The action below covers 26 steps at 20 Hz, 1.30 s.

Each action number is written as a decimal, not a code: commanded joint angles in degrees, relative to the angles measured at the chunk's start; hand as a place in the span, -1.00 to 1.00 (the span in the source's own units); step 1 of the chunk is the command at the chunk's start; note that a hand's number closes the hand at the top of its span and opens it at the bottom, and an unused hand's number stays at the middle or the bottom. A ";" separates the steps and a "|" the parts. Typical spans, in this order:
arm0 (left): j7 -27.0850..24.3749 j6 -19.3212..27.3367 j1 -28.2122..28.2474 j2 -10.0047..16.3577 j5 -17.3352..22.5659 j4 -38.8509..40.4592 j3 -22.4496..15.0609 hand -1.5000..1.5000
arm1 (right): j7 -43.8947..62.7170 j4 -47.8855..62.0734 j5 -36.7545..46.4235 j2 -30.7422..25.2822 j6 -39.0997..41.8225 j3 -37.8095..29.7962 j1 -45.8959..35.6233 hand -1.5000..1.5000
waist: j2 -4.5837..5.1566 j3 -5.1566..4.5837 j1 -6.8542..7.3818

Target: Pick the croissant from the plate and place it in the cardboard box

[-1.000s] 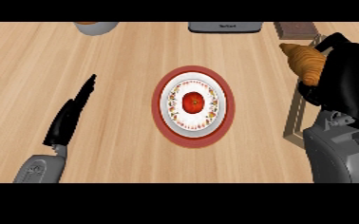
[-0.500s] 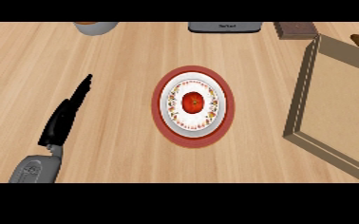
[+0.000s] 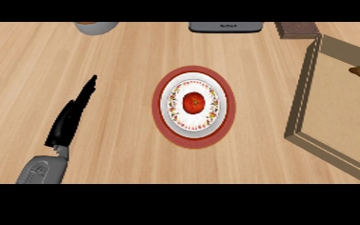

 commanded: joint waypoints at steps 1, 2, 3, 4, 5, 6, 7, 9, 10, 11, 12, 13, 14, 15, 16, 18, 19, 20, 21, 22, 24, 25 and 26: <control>2.58 -0.41 -0.49 0.19 -0.59 -1.29 -0.37 0.00 | -2.01 5.37 -6.81 1.97 2.60 -5.20 1.53 -1.00 | -0.12 0.03 -0.09; 1.88 -0.12 -0.42 -0.45 -0.73 -0.66 -0.48 0.00 | -3.68 6.25 -8.23 1.32 3.49 -5.08 1.23 -1.00 | -0.09 0.00 -0.04; 1.51 0.26 1.62 -0.67 -1.24 -2.51 -1.05 0.00 | -5.69 8.68 -9.00 1.32 0.82 -5.10 0.77 -1.00 | -0.07 0.02 0.39; 1.54 -1.06 -0.95 -0.01 0.11 -0.44 0.47 0.00 | -10.71 10.56 -11.05 -1.81 -1.02 -7.23 1.81 -1.00 | 0.00 0.01 0.04; -0.69 -1.53 0.26 0.34 0.20 0.09 0.73 0.00 | -11.55 11.32 -9.96 0.45 -6.59 -5.79 2.52 -1.00 | 0.02 0.00 0.25; 3.26 0.29 -2.02 -2.00 -1.26 -1.73 -1.19 0.00 | -12.62 11.95 -10.13 1.55 -9.99 -5.55 1.14 -1.00 | 0.05 0.04 0.33; -0.09 -1.02 -0.99 0.81 0.07 0.47 1.59 0.00 | -15.03 12.39 -11.07 1.11 -12.65 -6.56 1.11 -1.00 | 0.10 0.03 0.38; 0.19 -0.27 -0.21 -0.76 -0.83 -0.71 -0.27 0.00 | -18.88 11.72 -14.36 4.38 -19.74 -9.43 1.02 -1.00 | 0.17 0.13 0.42; -0.49 0.30 0.97 -1.15 -0.52 -0.31 0.23 0.00 | -16.23 6.43 -16.25 6.24 -18.18 -9.51 -1.08 -1.00 | -0.18 0.02 0.08; 0.00 0.08 1.14 -0.40 -1.11 -1.50 -0.08 0.00 | -18.95 7.97 -18.80 6.34 -20.16 -11.21 -1.89 -1.00 | -0.16 0.09 0.37; -1.09 1.05 0.36 -1.36 -1.53 0.40 -0.11 0.00 | -21.06 9.19 -19.87 7.65 -23.96 -12.83 -0.49 -1.00 | 0.05 0.08 -0.03; -0.33 -0.39 0.73 -0.97 -0.57 -0.44 -0.04 0.00 | -22.14 11.04 -22.16 6.01 -24.68 -15.08 -2.58 -1.00 | 0.03 0.10 0.30; 1.23 0.33 2.40 -1.52 -1.68 -3.01 -1.24 0.00 | -21.63 11.51 -23.20 6.42 -24.23 -14.63 -3.66 -1.00 | -0.11 0.06 0.64; 3.51 0.53 -1.32 -1.73 -0.91 -1.62 0.15 0.00 | -23.60 11.61 -25.77 7.24 -25.41 -16.96 -1.58 -1.00 | -0.07 0.07 -0.12; 1.65 1.84 -3.07 -2.09 -2.58 1.31 -0.08 0.00 | -21.28 13.04 -26.53 6.64 -25.04 -17.01 -4.31 -1.00 | 0.03 0.01 -0.14; -1.12 -0.06 -1.77 -0.64 -0.88 3.31 1.57 0.00 | -21.81 13.01 -30.70 6.69 -25.38 -20.40 -3.27 -1.00 | -0.02 -0.02 -0.38; -0.24 -1.56 0.17 -0.02 -0.23 -0.17 0.96 0.00 | -20.73 12.95 -30.67 7.61 -28.96 -21.34 -5.13 -1.00 | -0.11 0.01 0.21; -2.44 -0.64 0.19 0.20 -0.93 1.99 1.57 0.00 | -25.39 16.82 -33.75 4.43 -28.67 -23.92 -3.95 -1.00 | 0.03 0.02 0.04; 0.76 0.14 -0.28 -1.05 -1.46 0.43 0.66 0.00 | -26.39 14.08 -36.09 6.73 -29.16 -25.21 -1.80 -1.00 | -0.14 0.04 -0.31; -2.96 0.19 -2.91 -1.21 -1.48 5.24 1.39 0.00 | -27.30 16.98 -36.99 4.26 -30.02 -26.55 -2.85 -1.00 | 0.09 0.00 -0.52; 0.61 0.15 1.19 -1.62 -2.00 -1.57 -0.27 0.00 | -31.21 19.98 -39.47 2.65 -32.66 -28.88 -2.31 -1.00 | -0.09 0.05 0.31; -0.31 -0.60 -0.49 -0.91 -1.29 0.41 0.83 0.00 | -31.86 18.57 -41.56 2.12 -32.52 -30.28 -2.08 -1.00 | -0.09 0.03 -0.09; -0.03 -0.05 0.14 -1.42 -1.49 0.40 0.82 0.00 | -35.74 20.23 -43.39 1.67 -32.70 -31.55 0.17 -1.00 | -0.07 0.04 -0.10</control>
